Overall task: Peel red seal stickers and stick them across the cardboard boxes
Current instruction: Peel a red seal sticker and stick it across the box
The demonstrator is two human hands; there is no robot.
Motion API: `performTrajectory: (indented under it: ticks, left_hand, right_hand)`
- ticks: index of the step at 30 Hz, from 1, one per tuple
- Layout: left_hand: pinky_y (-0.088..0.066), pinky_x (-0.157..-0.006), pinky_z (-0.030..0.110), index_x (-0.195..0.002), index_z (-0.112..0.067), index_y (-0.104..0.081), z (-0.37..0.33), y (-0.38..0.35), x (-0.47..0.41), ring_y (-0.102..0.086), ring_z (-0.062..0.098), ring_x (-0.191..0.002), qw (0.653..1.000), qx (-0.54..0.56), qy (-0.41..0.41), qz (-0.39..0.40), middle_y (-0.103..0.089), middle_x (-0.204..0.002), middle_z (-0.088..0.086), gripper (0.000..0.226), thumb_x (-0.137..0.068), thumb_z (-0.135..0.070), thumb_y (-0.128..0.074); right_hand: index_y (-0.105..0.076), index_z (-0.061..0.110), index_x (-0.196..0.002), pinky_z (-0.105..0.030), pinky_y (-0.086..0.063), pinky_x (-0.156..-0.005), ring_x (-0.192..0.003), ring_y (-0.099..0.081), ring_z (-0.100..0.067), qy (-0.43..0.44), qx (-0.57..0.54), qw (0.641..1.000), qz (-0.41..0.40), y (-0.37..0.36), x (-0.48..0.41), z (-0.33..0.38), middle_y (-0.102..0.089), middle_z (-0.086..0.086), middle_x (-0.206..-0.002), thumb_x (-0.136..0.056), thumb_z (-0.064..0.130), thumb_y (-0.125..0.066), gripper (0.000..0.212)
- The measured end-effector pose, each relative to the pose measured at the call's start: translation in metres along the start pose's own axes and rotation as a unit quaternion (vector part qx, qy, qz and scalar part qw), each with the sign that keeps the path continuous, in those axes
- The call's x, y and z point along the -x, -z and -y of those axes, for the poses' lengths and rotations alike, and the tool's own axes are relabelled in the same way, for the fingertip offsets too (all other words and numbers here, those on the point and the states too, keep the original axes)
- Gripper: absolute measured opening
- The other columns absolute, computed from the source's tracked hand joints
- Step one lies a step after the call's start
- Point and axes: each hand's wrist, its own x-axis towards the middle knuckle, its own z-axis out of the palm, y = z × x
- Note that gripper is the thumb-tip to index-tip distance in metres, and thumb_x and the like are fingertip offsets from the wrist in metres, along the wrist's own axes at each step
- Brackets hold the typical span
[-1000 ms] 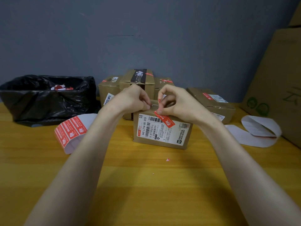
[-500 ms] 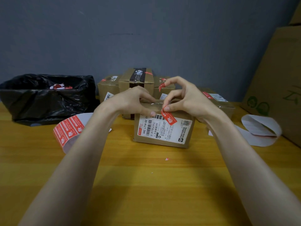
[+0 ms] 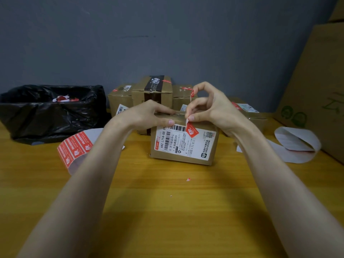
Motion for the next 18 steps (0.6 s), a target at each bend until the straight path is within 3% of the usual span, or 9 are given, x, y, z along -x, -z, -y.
performTrajectory:
  ticks: [4,11,15,18]
  left_hand:
    - [-0.042,-0.089,0.025,-0.136,-0.026,-0.047,0.0,-0.001,-0.001,-0.05,0.005,-0.105,1.0,0.003,-0.004,0.001,-0.056,-0.131,-0.001,0.047,-0.09,-0.03,-0.056]
    - [-0.047,-0.095,0.035,-0.138,-0.023,-0.043,-0.001,-0.002,-0.001,-0.056,0.01,-0.107,1.0,0.003,0.001,0.009,-0.06,-0.123,0.0,0.047,-0.093,-0.03,-0.052]
    - [-0.047,-0.077,0.02,-0.13,-0.024,-0.052,-0.007,0.0,-0.001,-0.058,0.003,-0.092,1.0,0.002,-0.003,0.009,-0.063,-0.099,-0.011,0.038,-0.096,-0.036,-0.044]
    - [-0.047,-0.074,0.024,-0.123,-0.024,-0.057,-0.011,-0.006,-0.006,-0.061,0.009,-0.094,1.0,-0.018,0.019,-0.012,-0.064,-0.099,-0.008,0.043,-0.091,-0.049,-0.045]
  right_hand:
    - [-0.039,0.016,-0.093,-0.04,-0.056,-0.071,-0.067,-0.063,-0.021,0.001,-0.02,1.0,0.003,0.002,0.001,-0.001,-0.068,-0.004,-0.066,-0.073,-0.019,-0.063,0.047]
    - [-0.037,0.014,-0.092,-0.04,-0.057,-0.07,-0.069,-0.065,-0.022,0.004,-0.039,0.999,0.004,0.003,0.002,0.002,-0.068,-0.005,-0.066,-0.074,-0.018,-0.061,0.045]
    - [-0.037,0.015,-0.09,-0.031,-0.057,-0.065,-0.067,-0.065,-0.018,0.027,-0.048,0.998,-0.044,0.005,0.0,0.005,-0.066,-0.006,-0.071,-0.075,-0.017,-0.062,0.044]
    - [-0.037,0.017,-0.088,-0.023,-0.055,-0.062,-0.064,-0.065,-0.01,0.04,-0.012,0.997,-0.065,0.004,-0.001,0.005,-0.062,-0.007,-0.075,-0.077,-0.016,-0.063,0.043]
